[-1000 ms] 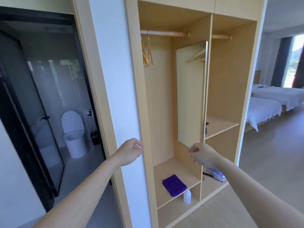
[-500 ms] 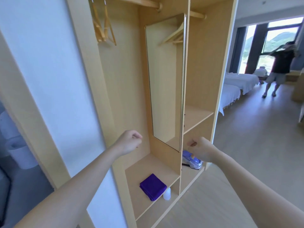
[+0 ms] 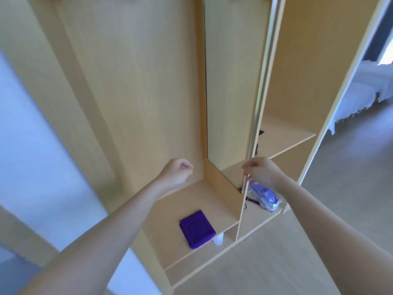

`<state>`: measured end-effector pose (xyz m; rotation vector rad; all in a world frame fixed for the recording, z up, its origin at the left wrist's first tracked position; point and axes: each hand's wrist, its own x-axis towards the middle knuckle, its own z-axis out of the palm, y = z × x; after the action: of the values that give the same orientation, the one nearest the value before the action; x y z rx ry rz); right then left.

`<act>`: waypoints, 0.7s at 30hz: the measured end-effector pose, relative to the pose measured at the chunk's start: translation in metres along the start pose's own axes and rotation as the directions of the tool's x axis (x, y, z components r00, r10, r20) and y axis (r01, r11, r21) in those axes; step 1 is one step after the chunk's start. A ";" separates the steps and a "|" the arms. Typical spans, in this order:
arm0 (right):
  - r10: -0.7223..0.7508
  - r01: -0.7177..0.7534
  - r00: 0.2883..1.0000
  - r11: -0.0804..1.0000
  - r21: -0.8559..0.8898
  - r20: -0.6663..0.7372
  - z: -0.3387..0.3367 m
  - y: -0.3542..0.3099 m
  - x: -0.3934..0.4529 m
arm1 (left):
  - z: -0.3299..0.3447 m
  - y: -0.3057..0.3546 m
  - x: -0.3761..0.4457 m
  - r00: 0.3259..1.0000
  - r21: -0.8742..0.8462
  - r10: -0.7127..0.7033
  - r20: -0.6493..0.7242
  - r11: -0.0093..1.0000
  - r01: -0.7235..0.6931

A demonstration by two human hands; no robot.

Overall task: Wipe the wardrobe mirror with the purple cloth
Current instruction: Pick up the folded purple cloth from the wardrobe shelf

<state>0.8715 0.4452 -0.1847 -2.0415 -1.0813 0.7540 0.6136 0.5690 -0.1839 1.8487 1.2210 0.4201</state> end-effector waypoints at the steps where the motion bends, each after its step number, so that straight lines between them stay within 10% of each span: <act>1: -0.015 0.014 0.999 1.000 0.018 0.032 0.006 0.001 0.013 | 0.004 -0.006 0.008 1.000 0.001 -0.019 -0.002 1.000 0.019; 21: 0.352 -0.231 0.805 0.928 -0.293 0.478 0.188 0.107 0.214 | 0.076 -0.203 0.192 0.835 -0.030 -0.541 0.105 0.837 0.546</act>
<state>0.8835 0.6430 -0.4159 -2.2898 -1.1902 1.4809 0.6359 0.7309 -0.4223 1.3659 1.5790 0.0472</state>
